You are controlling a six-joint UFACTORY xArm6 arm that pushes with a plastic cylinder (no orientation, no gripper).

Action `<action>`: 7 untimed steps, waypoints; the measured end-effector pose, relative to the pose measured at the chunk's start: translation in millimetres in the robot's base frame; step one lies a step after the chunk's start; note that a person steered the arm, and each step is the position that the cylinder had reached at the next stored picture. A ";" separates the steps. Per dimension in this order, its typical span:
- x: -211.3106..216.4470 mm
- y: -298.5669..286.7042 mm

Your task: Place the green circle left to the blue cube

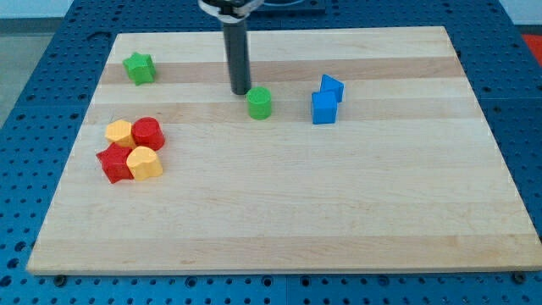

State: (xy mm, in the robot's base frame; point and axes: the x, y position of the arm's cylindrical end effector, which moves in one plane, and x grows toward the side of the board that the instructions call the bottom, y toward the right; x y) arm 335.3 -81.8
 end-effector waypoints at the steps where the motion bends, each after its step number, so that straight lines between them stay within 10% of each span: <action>1: 1.9 -26.5; 7: 43.2 -46.2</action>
State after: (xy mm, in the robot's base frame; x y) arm 378.6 -128.0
